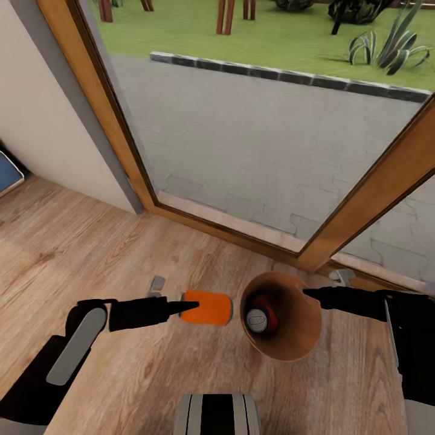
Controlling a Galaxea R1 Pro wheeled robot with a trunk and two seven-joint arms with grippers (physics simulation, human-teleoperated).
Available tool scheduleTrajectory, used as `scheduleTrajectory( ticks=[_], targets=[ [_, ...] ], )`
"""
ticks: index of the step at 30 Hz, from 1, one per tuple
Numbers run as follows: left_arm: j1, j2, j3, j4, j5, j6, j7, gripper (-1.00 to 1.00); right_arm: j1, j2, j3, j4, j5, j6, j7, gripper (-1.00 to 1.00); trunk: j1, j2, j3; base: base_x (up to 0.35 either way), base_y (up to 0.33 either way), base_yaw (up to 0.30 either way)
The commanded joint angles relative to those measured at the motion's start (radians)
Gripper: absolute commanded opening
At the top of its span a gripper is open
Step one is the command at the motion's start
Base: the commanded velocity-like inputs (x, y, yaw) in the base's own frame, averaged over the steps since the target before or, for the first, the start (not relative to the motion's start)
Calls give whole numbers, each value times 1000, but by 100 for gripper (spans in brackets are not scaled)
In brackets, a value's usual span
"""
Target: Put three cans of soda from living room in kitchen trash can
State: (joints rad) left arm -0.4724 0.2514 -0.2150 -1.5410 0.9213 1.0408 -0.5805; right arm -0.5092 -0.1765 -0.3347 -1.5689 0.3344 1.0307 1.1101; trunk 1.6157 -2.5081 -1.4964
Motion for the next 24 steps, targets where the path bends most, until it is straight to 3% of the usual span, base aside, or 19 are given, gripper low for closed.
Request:
scheduleTrajectory(
  ticks=[1, 4, 6, 11, 15, 19, 21, 24],
  targets=[
    [0, -10, 0, 0, -4, 0, -1, -100, 0, 0, 0, 0, -20, 16, 2, -100, 0, 0, 0, 0, 0, 0],
    [0, -40, -1, -2, -2, 6, -4, -100, 0, 0, 0, 0, -20, 16, 2, -100, 0, 0, 0, 0, 0, 0],
    [0, -40, -1, -3, 2, 6, -9, -100, 0, 0, 0, 0, -20, 16, 2, -100, 0, 0, 0, 0, 0, 0],
    [0, -36, -3, -5, 4, 6, -92, -100, 0, 0, 0, 0, -17, 16, -5, -100, 0, 0, 0, 0, 0, 0],
    [0, -35, -21, -5, 5, 6, -109, -100, 0, 1, 0, 0, -15, 16, -8, -100, 0, 0, 0, 0, 0, 0],
    [0, -65, -46, -5, 5, 6, -112, -100, 0, 2, 0, 0, -14, 16, -9, -100, 0, 0, 0, 0, 0, 0],
    [0, -92, -50, -4, 5, 6, -112, -100, 0, 2, 0, 0, -14, 16, -8, -100, 0, 0, 0, 0, 0, 0],
    [0, -99, -53, -4, 4, 6, -111, -100, 0, 2, 0, 0, -14, 16, -9, -100, 0, 0, 0, 0, 0, 0]
  ],
)
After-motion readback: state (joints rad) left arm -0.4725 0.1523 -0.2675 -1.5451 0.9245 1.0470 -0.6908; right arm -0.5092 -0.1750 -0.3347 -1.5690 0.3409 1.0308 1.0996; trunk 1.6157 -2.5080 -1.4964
